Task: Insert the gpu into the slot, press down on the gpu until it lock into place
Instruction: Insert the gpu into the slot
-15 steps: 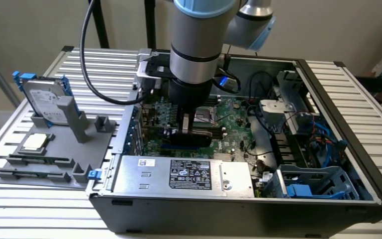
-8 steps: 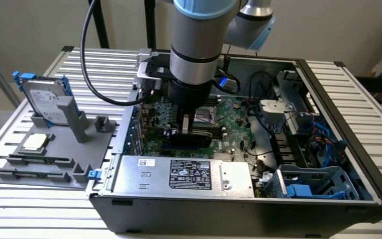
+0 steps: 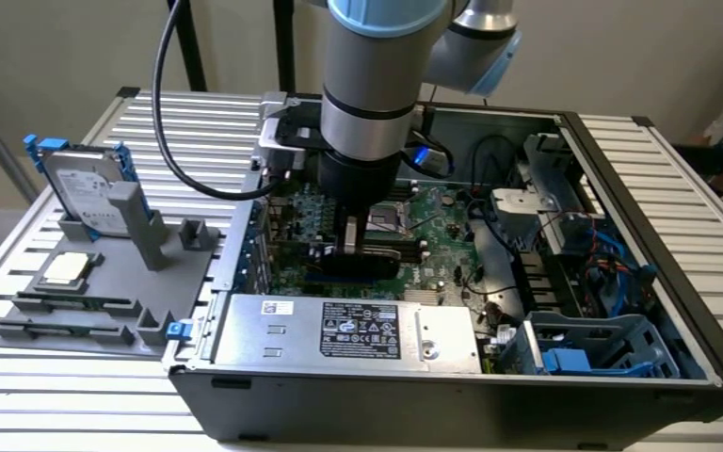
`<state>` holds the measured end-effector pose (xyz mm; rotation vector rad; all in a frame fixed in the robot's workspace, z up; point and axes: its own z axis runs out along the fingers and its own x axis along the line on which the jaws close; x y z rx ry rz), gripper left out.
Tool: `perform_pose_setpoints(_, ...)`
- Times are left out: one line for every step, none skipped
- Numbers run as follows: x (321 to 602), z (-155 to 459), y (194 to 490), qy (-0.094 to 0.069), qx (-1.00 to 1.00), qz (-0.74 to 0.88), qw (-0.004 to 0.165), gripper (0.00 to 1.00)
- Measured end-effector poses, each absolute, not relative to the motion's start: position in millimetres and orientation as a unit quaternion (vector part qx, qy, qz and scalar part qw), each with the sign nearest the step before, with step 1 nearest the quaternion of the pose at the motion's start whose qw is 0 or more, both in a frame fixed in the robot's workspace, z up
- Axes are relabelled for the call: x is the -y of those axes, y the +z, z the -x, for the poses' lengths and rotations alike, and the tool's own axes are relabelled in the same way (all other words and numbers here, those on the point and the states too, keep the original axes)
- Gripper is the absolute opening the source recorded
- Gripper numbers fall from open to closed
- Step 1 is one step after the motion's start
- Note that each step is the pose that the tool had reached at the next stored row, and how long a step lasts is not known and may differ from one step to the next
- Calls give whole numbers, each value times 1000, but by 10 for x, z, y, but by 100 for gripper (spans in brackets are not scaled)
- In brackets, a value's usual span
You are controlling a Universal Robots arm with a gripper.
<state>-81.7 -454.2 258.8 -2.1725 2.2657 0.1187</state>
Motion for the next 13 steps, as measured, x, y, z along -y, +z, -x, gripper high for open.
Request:
perform_pose_setpoints(4541,819,2588,38,-721,692,0,27)
perform_pose_setpoints(4540,820,2588,38,-721,692,0,27)
perform_pose_setpoints(4538,822,2588,38,-721,692,0,27)
perform_pose_setpoints(4537,824,2588,37,-721,692,0,27)
perform_pose_setpoints(4536,826,2588,37,-721,692,0,27)
perform_pose_setpoints(4536,827,2588,37,-721,692,-1,27)
perform_pose_setpoints(4535,829,2588,37,-721,692,-1,27)
perform_pose_setpoints(4534,830,2588,37,-721,692,-1,27)
perform_pose_setpoints(4532,831,2588,37,-721,692,-1,27)
perform_pose_setpoints(4530,832,2588,37,-721,692,-1,27)
perform_pose_setpoints(4529,832,2588,38,-721,692,-1,27)
perform_pose_setpoints(4529,833,2588,38,-721,692,-1,27)
perform_pose_setpoints(4529,833,2588,38,-721,692,-1,27)
